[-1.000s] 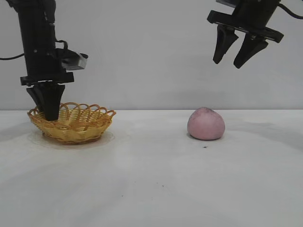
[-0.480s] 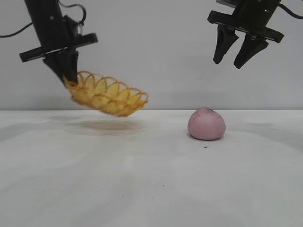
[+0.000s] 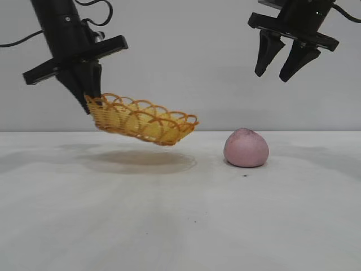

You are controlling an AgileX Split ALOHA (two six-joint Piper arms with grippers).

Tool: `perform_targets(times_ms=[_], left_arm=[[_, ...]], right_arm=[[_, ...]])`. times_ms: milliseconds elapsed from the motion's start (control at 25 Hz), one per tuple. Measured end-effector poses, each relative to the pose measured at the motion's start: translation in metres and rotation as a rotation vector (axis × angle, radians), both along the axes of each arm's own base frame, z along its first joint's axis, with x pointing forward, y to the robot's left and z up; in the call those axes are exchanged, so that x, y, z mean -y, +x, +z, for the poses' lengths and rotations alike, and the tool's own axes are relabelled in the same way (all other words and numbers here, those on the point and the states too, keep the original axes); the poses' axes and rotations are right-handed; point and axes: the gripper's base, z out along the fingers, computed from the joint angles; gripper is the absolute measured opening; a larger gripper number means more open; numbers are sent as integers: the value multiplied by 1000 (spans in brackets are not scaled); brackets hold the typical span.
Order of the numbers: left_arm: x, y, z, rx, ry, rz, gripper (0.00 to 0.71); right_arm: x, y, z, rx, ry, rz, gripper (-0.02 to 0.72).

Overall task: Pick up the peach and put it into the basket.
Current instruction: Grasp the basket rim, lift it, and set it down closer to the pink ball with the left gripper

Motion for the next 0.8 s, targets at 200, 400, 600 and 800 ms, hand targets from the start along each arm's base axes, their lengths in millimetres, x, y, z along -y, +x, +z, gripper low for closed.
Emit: perform_targets(times_ms=[200, 400, 600, 800], left_arm=[[12, -15, -10, -35, -166, 27, 0], [9, -15, -29, -12, -199, 67, 0], [-1, -5, -35, 8, -253, 134, 0], [0, -2, -56, -28, -264, 154, 0]], right_arm=[[3, 1, 0, -1, 6, -10, 368], [3, 1, 0, -1, 8, -10, 368], [3, 1, 0, -2, 12, -11, 368], [3, 1, 0, -2, 12, -11, 368]])
